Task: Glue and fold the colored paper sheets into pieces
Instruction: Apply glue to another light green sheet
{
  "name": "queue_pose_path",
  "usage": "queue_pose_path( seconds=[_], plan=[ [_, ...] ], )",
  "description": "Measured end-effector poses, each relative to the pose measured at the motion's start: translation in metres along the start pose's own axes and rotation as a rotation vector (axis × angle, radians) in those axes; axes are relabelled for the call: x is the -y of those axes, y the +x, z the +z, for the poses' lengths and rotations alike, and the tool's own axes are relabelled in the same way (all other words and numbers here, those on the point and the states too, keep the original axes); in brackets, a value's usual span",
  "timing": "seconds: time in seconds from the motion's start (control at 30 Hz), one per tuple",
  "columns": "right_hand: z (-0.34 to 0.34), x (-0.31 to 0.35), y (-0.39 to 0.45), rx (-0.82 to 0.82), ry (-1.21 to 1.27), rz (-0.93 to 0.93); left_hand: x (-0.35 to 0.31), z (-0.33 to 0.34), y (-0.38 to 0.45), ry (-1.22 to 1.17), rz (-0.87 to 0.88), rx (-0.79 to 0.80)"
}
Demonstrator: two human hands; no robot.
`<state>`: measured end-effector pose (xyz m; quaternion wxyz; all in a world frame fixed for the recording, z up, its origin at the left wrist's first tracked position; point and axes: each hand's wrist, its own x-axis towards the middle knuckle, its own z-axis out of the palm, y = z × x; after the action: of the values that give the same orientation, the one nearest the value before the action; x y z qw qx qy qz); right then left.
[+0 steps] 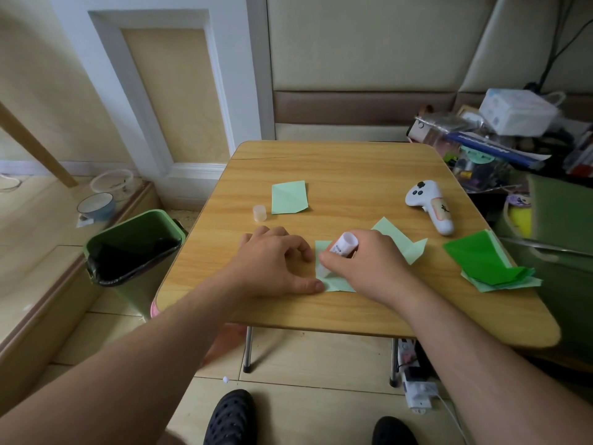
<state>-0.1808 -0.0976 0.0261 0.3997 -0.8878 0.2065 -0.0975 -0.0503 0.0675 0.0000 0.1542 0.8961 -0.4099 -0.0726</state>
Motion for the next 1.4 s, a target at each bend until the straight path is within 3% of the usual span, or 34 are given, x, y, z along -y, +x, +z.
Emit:
queue_pose_path(
  seconds=[0.47,0.63,1.07,1.4],
  plan=[
    [-0.028,-0.010,0.001,-0.051,-0.215,0.025,0.001,-0.002,0.000,-0.008,0.009,0.018],
    [-0.026,-0.004,0.001,-0.117,-0.080,0.020,0.000,-0.002,0.000,-0.009,0.007,0.015],
    [-0.004,0.001,-0.002,0.035,0.003,0.013,0.000,-0.002,0.000,-0.006,0.008,0.008],
    [-0.026,-0.011,-0.001,-0.011,-0.147,0.034,0.001,-0.003,-0.001,-0.017,0.010,0.011]
  ],
)
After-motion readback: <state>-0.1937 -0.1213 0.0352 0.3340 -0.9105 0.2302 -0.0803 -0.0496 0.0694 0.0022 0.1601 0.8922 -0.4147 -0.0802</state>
